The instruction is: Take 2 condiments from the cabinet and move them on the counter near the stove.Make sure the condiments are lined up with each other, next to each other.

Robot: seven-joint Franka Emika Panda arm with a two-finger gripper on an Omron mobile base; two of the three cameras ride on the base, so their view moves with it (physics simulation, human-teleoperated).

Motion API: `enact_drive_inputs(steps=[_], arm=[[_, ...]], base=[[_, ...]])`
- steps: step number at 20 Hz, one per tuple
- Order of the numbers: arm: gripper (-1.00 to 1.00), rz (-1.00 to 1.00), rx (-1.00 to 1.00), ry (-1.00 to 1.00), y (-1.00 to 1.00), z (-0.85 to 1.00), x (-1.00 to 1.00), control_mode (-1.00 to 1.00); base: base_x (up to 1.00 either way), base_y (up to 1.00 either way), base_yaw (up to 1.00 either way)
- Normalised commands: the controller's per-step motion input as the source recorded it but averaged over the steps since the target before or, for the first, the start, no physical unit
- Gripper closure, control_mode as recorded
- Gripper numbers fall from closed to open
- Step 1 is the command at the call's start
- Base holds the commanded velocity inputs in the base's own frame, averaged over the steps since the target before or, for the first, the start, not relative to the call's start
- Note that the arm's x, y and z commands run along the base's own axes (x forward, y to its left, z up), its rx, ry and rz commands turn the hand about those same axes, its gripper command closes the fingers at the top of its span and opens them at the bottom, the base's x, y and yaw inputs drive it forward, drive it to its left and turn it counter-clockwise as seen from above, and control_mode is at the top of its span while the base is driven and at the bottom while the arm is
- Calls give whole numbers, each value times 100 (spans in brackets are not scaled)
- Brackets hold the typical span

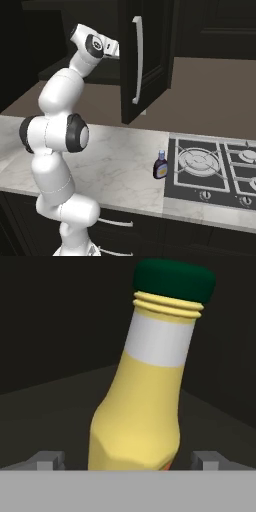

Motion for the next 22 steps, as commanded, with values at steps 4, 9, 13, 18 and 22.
enact_drive_inputs(steps=[4, 9, 13, 18, 22], arm=[[-100, 0, 0, -4, -2, -1, 0, -100], [100, -2, 0, -1, -9, 0, 0, -100], [100, -3, 0, 5, -6, 0, 0, -100], [100, 0, 0, 0, 0, 0, -12, -100], [100, 2, 0, -10, 4, 0, -97, -100]], base=[[0, 0, 0], [0, 0, 0], [0, 0, 0], [0, 0, 0], [0, 0, 0]])
